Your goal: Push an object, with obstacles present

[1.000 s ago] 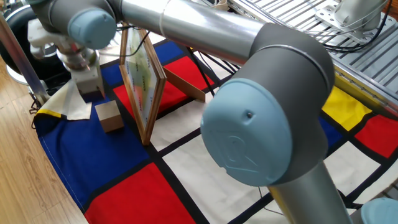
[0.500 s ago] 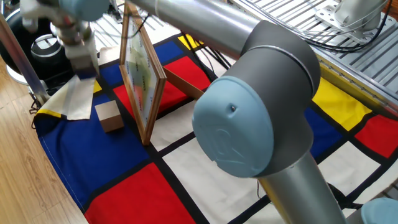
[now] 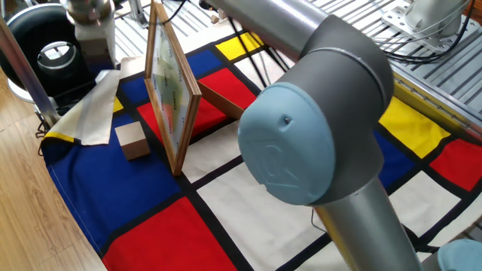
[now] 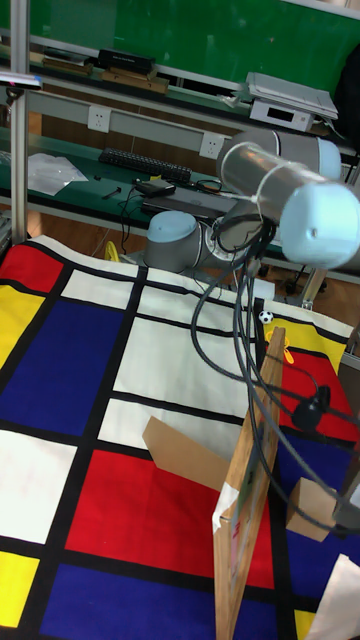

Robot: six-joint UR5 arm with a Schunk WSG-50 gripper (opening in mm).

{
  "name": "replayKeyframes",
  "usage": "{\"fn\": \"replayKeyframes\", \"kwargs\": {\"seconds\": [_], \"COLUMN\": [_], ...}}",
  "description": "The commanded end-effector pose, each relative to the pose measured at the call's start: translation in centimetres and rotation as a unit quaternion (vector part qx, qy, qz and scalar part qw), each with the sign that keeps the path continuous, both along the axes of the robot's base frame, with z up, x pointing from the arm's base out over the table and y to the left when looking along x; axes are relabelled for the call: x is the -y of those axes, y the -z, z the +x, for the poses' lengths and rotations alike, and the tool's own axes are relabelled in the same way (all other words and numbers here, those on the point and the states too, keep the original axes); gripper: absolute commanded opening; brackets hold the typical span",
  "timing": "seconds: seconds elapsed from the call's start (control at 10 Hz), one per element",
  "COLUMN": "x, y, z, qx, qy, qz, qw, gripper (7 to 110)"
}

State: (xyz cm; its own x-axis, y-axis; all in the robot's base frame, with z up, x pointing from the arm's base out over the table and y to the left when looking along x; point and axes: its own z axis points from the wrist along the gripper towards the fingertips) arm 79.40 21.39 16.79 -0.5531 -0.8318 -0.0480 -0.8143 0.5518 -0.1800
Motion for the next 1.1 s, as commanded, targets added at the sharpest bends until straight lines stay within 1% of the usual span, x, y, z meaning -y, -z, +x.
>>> {"fn": "replayKeyframes", "kwargs": {"seconds": [0.0, 0.2, 0.3, 0.4, 0.5, 0.6, 0.7, 0.8, 0.9, 1.0], "x": [0.8, 0.4, 0.5, 1.4, 2.9, 3.7, 4.0, 3.1, 2.7, 2.5], "y": [-4.1, -5.6, -6.4, -6.7, -7.1, -7.4, -7.9, -7.9, -7.6, -7.1], "z": [-0.3, -1.0, -1.5, -1.5, -1.7, -2.0, -2.6, -3.4, -3.6, -3.4], "qx": [0.020, 0.029, 0.032, 0.044, 0.058, 0.068, 0.077, 0.066, 0.058, 0.053], "qy": [0.064, 0.129, 0.165, 0.199, 0.236, 0.275, 0.309, 0.331, 0.340, 0.335], "qz": [0.026, 0.067, 0.082, 0.072, 0.051, 0.044, 0.052, 0.077, 0.096, 0.116], "qw": [0.9974, 0.9889, 0.9824, 0.9763, 0.9686, 0.9580, 0.9464, 0.9380, 0.9335, 0.9336], "gripper": [7, 7, 7, 7, 7, 7, 7, 7, 7, 7]}}
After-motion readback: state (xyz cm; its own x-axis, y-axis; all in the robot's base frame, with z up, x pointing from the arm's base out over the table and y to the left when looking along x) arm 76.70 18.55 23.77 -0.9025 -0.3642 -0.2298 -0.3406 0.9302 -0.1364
